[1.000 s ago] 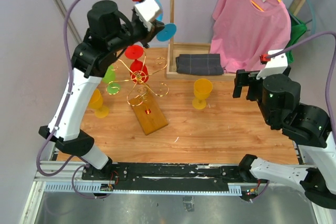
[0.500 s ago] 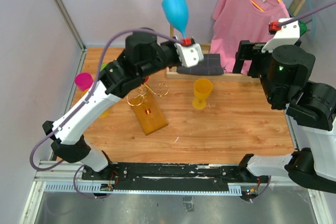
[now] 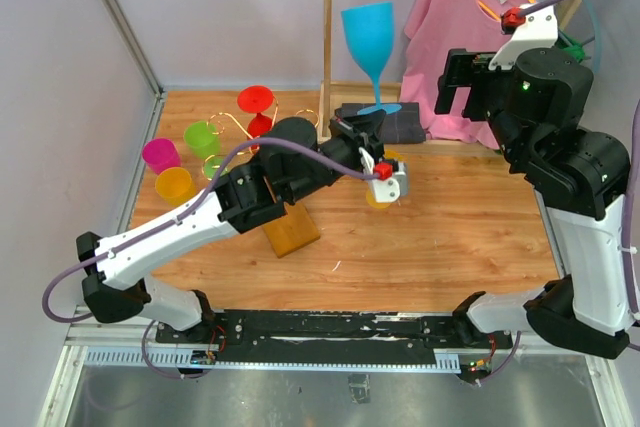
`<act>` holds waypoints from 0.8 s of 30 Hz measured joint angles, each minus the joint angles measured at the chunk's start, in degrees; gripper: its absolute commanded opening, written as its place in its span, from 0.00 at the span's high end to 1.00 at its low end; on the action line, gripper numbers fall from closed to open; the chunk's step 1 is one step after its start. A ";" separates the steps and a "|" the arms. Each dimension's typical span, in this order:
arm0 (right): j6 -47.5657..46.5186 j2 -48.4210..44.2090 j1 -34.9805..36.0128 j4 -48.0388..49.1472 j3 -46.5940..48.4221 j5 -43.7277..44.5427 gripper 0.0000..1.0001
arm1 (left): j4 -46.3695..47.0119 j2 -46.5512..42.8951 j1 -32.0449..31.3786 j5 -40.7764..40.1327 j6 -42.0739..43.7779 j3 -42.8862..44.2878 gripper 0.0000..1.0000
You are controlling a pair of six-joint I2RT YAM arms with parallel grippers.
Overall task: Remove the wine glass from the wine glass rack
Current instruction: Place the wine glass at the center of the board.
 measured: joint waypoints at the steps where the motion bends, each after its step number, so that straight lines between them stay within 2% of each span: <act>1: 0.09 -0.02 -0.70 0.13 -0.20 -1.66 0.02 | 1.62 -0.87 -0.61 -0.37 1.27 -1.77 1.00; 11: 1.38 -0.07 -11.41 1.60 -1.66 -23.87 0.02 | 14.21 -4.48 -2.40 -0.70 10.36 -14.29 1.00; 17: 3.34 0.26 -17.38 2.54 -1.31 -37.24 0.02 | 18.56 -4.50 -2.40 -0.66 12.70 -16.65 1.00; 24: 4.87 1.27 -19.12 3.43 -0.90 -48.13 0.02 | 20.22 -4.48 -2.40 -0.46 14.16 -17.25 1.00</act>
